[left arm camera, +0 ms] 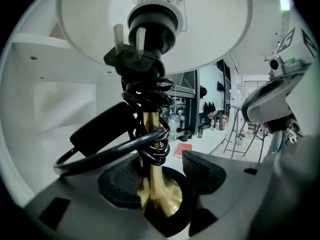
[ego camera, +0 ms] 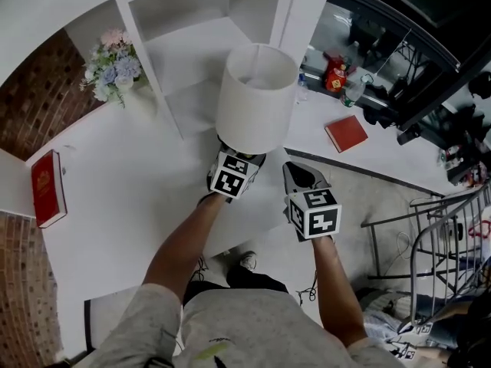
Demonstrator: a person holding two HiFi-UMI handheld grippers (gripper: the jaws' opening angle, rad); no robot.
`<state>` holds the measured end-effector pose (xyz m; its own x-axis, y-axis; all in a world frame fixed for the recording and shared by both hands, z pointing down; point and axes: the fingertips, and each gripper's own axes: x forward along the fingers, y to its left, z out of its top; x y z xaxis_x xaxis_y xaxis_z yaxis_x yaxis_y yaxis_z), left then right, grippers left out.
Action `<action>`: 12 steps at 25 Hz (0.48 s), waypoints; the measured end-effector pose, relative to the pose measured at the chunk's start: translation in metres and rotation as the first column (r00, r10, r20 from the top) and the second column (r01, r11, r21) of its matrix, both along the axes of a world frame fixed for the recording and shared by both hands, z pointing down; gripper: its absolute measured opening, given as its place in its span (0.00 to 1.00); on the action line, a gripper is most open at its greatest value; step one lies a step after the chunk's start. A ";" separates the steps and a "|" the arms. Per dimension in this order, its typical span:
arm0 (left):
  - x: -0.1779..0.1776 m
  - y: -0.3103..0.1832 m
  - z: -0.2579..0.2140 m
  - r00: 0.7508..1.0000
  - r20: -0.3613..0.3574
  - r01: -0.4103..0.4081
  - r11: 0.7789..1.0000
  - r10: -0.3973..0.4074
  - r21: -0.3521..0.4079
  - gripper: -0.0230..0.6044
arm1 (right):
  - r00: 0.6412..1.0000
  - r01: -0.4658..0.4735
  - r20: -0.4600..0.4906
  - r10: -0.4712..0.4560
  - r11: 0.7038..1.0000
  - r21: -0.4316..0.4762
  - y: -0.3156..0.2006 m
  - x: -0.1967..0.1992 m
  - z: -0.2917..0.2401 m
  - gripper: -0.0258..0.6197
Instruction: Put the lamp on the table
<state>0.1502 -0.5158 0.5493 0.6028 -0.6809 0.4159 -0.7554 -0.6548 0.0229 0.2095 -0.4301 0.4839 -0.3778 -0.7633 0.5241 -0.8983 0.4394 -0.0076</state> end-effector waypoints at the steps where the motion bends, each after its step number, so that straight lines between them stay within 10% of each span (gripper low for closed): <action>1: -0.001 0.001 0.000 1.000 0.000 0.006 1.000 -0.006 -0.007 0.43 | 1.000 0.003 0.002 -0.003 1.000 0.000 0.000 -0.001 -0.002 0.04; 12: -0.024 0.026 0.000 0.995 0.088 0.038 0.999 -0.035 -0.033 0.39 | 0.996 0.034 0.077 -0.035 0.999 0.012 -0.002 -0.021 -0.016 0.04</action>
